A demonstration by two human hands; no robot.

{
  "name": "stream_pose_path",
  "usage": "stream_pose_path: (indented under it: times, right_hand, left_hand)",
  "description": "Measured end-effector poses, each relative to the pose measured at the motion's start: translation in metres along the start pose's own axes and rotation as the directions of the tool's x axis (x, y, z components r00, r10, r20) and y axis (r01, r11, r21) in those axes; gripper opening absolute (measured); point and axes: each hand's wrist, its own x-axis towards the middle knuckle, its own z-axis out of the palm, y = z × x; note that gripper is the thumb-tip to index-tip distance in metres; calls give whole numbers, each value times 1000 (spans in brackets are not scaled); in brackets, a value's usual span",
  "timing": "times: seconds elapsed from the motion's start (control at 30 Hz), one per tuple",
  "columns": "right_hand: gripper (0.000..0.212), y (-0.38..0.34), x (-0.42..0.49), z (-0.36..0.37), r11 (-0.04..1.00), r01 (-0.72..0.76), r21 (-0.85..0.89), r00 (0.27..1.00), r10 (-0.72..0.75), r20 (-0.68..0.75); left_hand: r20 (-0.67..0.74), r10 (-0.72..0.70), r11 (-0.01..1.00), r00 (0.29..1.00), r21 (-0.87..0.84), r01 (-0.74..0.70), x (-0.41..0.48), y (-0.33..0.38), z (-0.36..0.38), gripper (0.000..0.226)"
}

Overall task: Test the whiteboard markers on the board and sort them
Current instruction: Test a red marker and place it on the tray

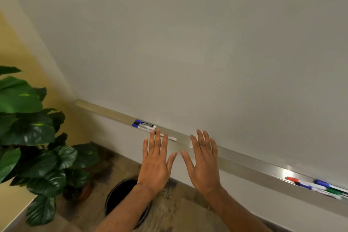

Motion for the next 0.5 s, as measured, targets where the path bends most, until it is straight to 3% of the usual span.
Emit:
stream_pose_path:
  times: [0.5]
  right_hand:
    - [74,90,-32,-78,957,-205,-203,978,196,-64]
  left_hand:
    - [-42,224,969,974,-98,-227,44,113,10,73]
